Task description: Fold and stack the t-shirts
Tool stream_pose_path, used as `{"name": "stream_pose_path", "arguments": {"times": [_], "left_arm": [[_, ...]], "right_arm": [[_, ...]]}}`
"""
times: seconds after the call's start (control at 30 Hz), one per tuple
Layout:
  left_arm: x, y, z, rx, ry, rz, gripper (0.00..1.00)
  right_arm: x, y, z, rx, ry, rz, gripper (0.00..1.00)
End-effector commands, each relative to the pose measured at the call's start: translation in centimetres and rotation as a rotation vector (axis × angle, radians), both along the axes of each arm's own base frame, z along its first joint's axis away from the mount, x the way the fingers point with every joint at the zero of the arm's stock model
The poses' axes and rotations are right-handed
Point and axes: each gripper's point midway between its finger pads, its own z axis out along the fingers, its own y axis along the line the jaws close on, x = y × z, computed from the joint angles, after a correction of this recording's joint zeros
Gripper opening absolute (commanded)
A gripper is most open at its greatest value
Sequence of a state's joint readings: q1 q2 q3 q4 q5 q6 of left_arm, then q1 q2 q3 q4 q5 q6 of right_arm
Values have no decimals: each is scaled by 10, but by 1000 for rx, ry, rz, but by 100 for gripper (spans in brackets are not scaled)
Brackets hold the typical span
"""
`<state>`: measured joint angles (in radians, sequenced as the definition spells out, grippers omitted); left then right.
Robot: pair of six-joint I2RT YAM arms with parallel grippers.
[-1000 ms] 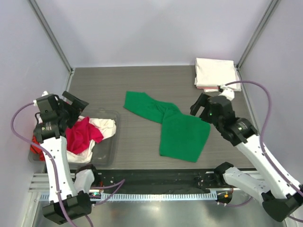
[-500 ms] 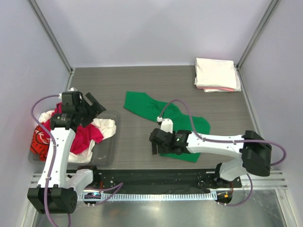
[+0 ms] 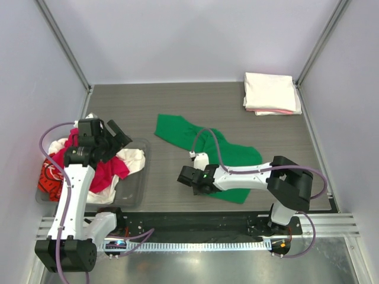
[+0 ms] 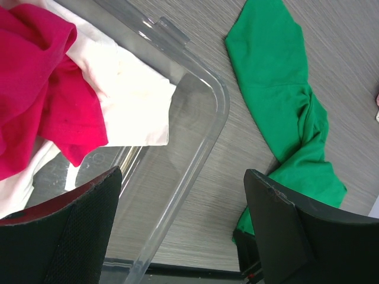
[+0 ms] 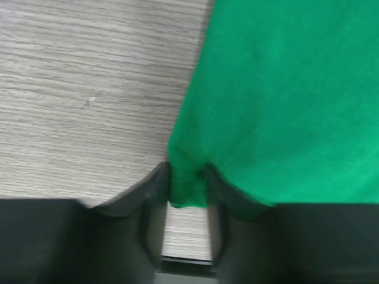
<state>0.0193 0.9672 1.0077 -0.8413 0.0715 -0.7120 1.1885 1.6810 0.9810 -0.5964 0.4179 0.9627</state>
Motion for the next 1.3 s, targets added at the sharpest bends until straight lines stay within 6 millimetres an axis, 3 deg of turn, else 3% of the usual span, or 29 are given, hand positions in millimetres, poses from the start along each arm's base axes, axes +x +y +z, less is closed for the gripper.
{"name": "stream_pose_path", "arguments": {"times": [0.0,0.1,0.13,0.2,0.23,0.33,0.37,0.43,0.53,0.57,0.6,0.63,0.67,0.73,0.9,1.03,1.07,1.13,1.17,1.27], "left_arm": [[2,1,4,28,-42,-18,84],[1,1,6,27,-42,-23,84],[1,1,7,29,-43,-22,84],[1,2,10,33,-48,-22,84],[0,2,9,36,-45,-21,84],[-1,4,16,44,-54,-17,84],[0,4,18,41,-58,-16,84],[1,3,24,36,-74,-15,84],[2,0,26,23,-77,-19,84],[2,0,25,20,-75,-15,84],[2,-1,24,15,-72,-18,84],[3,-2,21,8,-66,-20,84],[3,-3,20,3,-62,-23,84],[4,-4,16,-3,-55,-25,84],[4,-5,13,-9,-52,-22,84],[6,-19,11,-15,-52,-56,83],[5,-23,9,-9,-51,-68,83],[7,-28,5,-5,-40,-78,83],[6,-33,3,8,-34,-94,83],[7,-46,-2,34,-21,-133,83]], "right_arm": [[9,11,5,15,-37,-7,20],[12,20,21,42,-42,13,1],[17,35,48,98,-71,32,1],[20,40,85,135,-97,44,1],[28,52,128,217,-147,45,1],[39,24,233,350,-306,-20,1],[36,-2,267,402,-353,-48,1],[49,-46,288,423,-408,-150,1],[50,-131,284,403,-463,-306,1],[48,-147,278,390,-468,-329,14],[41,-164,278,412,-484,-357,41],[36,-178,255,345,-457,-385,65],[34,-190,245,318,-454,-427,92],[26,-206,227,292,-442,-490,100],[26,-210,223,307,-462,-511,100],[44,-168,222,322,-423,-359,98],[45,-146,210,335,-352,-298,97],[53,-123,200,361,-320,-251,97],[58,-115,186,325,-285,-245,97],[76,-120,173,225,-304,-278,97]]}}
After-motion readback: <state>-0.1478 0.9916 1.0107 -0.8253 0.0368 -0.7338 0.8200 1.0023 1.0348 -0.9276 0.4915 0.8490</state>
